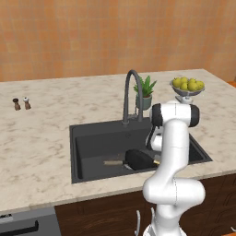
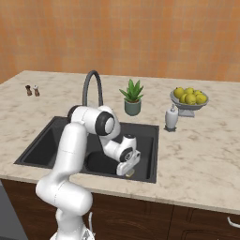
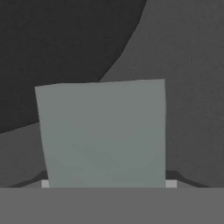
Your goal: Pick the pan and sponge and place them into the sink. Then turn on the water.
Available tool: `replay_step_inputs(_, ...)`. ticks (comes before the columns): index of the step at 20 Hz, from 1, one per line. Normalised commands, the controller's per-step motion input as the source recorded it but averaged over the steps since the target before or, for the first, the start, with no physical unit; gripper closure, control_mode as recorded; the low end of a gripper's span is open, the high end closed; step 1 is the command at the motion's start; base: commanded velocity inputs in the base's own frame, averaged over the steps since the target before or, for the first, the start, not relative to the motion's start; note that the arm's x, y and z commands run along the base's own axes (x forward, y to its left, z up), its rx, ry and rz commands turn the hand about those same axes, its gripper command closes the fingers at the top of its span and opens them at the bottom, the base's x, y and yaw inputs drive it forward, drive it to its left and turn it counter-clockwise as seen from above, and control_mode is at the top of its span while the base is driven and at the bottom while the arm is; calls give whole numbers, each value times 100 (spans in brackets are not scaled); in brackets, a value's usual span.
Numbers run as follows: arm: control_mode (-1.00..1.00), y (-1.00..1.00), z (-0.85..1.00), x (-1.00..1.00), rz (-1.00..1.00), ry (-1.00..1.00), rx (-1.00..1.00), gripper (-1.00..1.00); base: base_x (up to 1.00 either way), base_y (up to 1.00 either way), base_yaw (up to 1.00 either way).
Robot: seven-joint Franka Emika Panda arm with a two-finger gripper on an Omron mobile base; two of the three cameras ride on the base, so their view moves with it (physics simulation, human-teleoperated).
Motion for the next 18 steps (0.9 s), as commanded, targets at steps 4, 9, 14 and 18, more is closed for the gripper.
replay_step_inputs(4, -100, 36, 0, 0, 0, 0, 0, 100, 0, 0, 0)
replay_step_inputs(9, -100, 38, 1, 0, 0, 0, 0, 100, 0, 0, 0)
replay_step_inputs(14, -100, 29, 32, -5, 0, -4, 0, -100, 0, 0, 0)
replay_step_inputs(18, -100, 21, 83, -11, 0, -12, 0, -100, 0, 0, 0)
